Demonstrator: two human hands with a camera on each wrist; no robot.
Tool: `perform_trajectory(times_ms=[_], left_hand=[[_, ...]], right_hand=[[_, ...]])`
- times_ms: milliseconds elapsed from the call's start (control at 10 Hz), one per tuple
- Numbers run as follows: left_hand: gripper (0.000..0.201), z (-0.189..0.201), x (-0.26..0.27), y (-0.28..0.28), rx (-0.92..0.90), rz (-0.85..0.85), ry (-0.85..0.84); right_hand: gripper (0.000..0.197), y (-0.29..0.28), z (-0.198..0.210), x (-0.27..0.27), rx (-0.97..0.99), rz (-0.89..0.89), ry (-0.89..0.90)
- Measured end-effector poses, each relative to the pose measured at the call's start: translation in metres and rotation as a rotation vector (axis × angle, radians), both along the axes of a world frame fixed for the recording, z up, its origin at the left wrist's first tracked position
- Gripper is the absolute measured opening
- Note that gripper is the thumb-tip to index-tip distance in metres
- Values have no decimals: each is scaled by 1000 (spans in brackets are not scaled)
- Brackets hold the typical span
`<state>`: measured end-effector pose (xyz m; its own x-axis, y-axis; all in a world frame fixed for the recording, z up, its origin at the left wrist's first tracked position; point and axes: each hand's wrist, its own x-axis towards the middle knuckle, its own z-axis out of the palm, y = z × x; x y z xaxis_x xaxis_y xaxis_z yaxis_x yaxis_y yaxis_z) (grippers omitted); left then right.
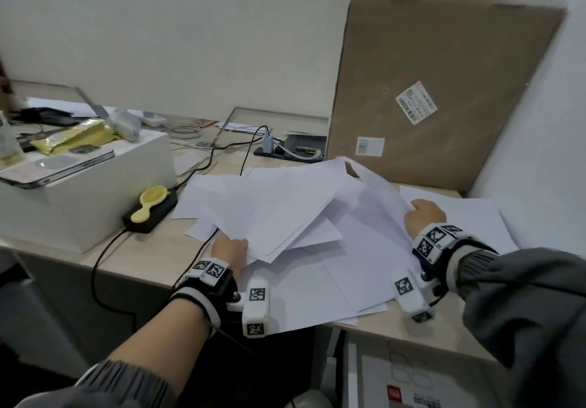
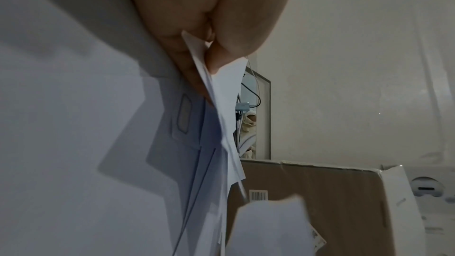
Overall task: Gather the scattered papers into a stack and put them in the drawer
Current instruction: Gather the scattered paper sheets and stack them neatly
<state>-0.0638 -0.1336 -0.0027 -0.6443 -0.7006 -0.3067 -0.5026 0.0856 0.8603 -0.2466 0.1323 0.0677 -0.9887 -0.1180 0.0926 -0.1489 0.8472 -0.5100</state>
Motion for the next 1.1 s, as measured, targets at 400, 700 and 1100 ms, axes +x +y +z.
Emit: perform_trajectory(times_ms=[400, 700, 1100], left_hand=[[29, 1, -10, -7, 429, -138, 79], [49, -4, -15, -7, 521, -98, 87], [43, -4, -33, -6, -38, -269, -62]], right_hand=[[33, 5, 40, 25, -364, 399, 220], [53, 9, -31, 42, 253, 536, -288], [42, 30, -45, 42, 86, 561, -332]])
